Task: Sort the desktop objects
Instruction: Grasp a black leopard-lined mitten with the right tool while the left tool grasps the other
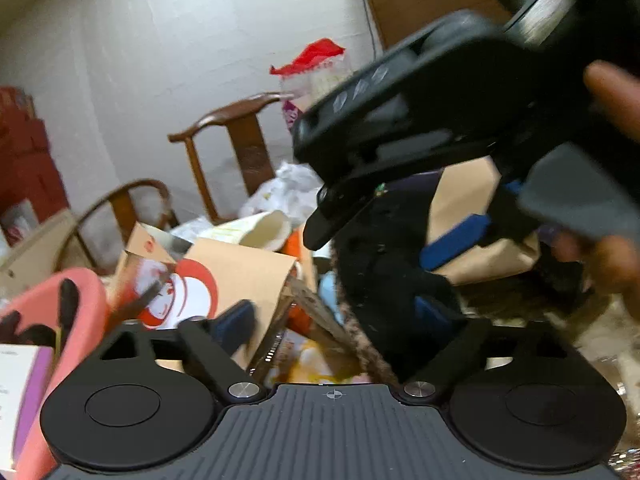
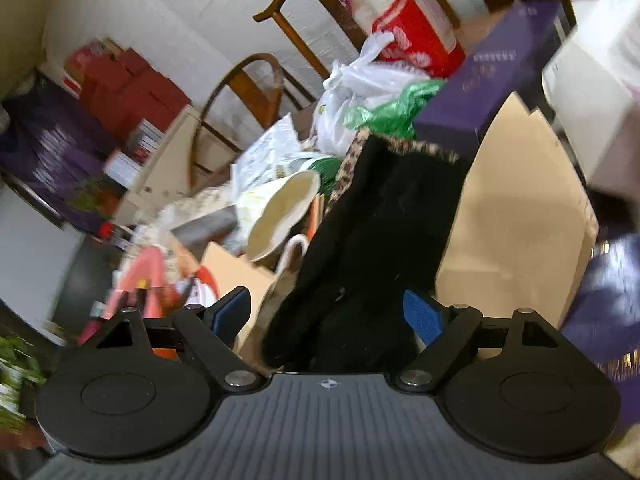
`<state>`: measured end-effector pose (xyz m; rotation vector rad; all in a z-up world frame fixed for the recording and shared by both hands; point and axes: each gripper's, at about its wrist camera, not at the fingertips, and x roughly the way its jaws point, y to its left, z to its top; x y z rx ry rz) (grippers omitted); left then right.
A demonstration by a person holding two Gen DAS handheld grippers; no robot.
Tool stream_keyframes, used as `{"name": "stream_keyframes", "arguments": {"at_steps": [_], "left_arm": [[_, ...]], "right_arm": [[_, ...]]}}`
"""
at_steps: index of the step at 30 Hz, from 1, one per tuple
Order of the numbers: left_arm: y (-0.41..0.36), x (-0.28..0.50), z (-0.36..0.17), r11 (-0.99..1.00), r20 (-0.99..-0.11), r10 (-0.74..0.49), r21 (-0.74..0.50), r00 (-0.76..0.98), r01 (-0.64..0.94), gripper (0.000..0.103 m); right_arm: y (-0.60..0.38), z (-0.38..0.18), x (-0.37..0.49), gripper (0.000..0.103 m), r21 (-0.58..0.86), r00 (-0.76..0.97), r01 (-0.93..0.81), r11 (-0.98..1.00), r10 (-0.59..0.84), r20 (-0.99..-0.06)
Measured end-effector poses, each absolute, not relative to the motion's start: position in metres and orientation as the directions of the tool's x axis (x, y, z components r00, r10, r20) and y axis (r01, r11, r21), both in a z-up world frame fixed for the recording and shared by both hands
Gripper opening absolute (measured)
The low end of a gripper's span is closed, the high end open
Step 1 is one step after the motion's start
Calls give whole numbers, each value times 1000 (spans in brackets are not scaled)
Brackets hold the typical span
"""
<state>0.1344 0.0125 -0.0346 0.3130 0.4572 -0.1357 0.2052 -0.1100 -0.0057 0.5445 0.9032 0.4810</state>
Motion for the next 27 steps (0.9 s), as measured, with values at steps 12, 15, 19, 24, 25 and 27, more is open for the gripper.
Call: {"name": "stream_keyframes", "arguments": {"at_steps": [12,15,19,24,25,27], "left_arm": [[9,132,-35,935,-474,-121,241,872,261,49],[12,130,-36,939,-476,-134,219,869,264,45],[13,121,-35,944,-479,-144,195,866,265,33],[12,114,-30,946,-467,-126,210,875,248,20],[12,112,-29,946,-464,-125,209,877,246,20],[12,109,-25,947,-457,-122,213,881,242,19]], "right_arm": [[-84,-13,219,64,419,583,-206,884,455,-673],[-83,-12,218,53,443,579,-225,868,484,-656],[-89,-9,213,22,482,591,-235,844,518,-618],[-99,-6,207,19,518,606,-239,821,543,-581],[-100,-4,205,19,518,610,-240,821,543,-578],[-100,2,200,19,520,618,-247,818,546,-566]]}}
